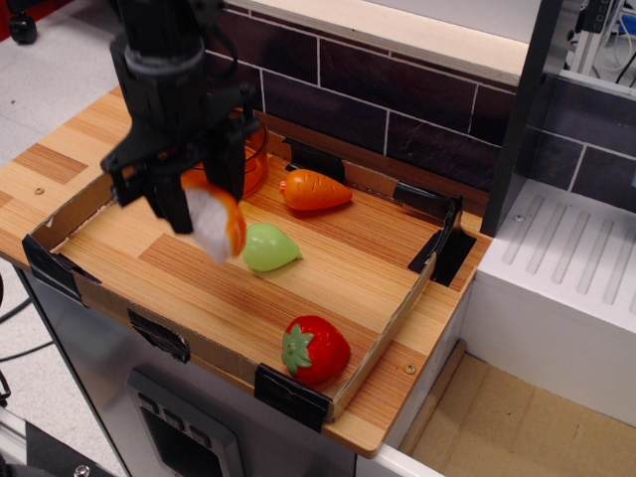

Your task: Take sushi out of pot

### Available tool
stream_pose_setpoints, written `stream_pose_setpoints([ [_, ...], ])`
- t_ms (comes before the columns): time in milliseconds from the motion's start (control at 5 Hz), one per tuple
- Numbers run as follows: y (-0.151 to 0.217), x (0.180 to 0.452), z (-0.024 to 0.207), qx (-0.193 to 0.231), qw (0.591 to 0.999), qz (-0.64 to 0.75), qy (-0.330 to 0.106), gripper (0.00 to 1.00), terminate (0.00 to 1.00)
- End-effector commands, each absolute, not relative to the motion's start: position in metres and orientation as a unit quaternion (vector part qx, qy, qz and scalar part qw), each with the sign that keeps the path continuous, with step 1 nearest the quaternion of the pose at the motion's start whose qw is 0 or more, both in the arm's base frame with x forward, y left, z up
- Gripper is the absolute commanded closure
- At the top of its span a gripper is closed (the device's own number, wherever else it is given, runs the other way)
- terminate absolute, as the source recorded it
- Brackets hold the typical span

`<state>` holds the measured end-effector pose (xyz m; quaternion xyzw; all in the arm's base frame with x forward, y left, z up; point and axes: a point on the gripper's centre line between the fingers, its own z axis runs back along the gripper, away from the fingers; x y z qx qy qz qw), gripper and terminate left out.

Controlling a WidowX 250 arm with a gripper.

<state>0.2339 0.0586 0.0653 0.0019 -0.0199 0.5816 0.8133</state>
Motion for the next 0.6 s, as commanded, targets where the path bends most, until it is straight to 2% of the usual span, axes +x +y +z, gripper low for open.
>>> stream_pose_setpoints([
  [0,0.072,0.210,0.033,0.027,0.857,0.513,-0.040,1.00,0.00],
  [400,0.075,0.207,0.020,0.043,0.861,0.505,-0.045,1.00,0.00],
])
